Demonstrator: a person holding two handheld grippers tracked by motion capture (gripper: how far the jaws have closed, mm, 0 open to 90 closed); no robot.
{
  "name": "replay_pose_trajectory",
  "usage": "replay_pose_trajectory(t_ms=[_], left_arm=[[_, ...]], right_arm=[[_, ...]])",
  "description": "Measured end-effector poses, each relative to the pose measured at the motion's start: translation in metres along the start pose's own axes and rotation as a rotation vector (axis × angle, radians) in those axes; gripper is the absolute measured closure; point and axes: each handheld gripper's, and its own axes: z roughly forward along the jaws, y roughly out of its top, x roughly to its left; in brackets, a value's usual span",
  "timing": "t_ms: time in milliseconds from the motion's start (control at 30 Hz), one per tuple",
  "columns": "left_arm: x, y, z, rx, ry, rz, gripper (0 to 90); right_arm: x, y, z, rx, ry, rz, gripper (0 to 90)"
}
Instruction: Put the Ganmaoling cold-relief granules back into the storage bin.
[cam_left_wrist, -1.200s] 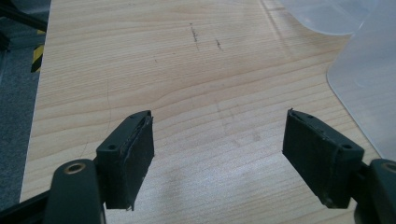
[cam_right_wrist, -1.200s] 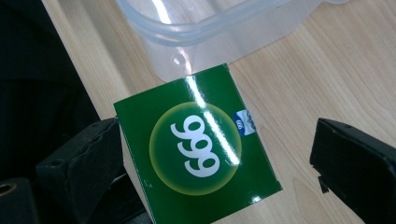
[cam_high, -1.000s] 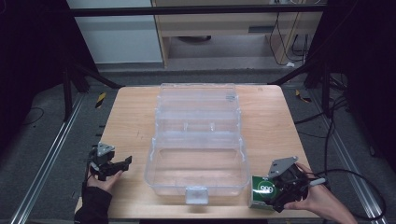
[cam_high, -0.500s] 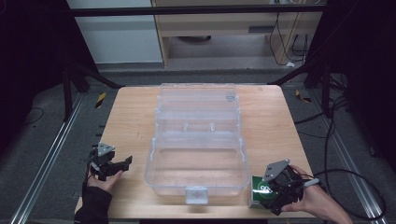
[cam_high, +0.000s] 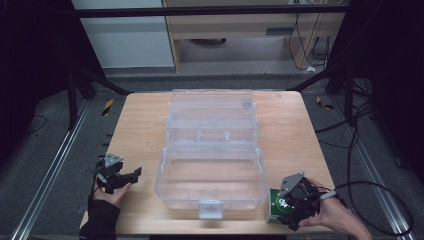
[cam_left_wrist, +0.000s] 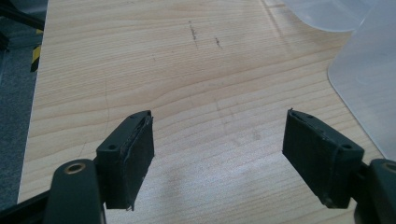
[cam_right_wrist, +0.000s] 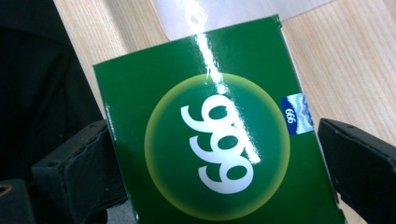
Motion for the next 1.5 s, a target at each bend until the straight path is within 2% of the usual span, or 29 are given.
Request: replay_pose_trajectory(t_ms=[400,567,967,1333,1500], left_arm=[[0.000,0.000,0.001,0.004,0.001,0.003,24.5],[0.000,0.000,0.001,0.005,0.000,0.004,24.6],[-0.001,0.000,0.001,0.007,-0.002,0.009,24.8],[-0.001,0.000,0.001,0.007,-0.003,0.009,25.1],[-0.001,0.000,0.001,0.006,-0.003,0.009,25.3]], right_arm=[[-0.003,0.004,0.014,0.035,0.036,-0.044,3.3],[-0.003,0.004,0.015,0.043,0.041,-0.045,4.4],[-0.006,0.001,0.011,0.059,0.058,-0.053,14.6],[-0.004,0.000,0.008,0.065,0.057,-0.044,16.4],[-0.002,-0.004,-0.001,0.043,0.069,-0.036,16.5]])
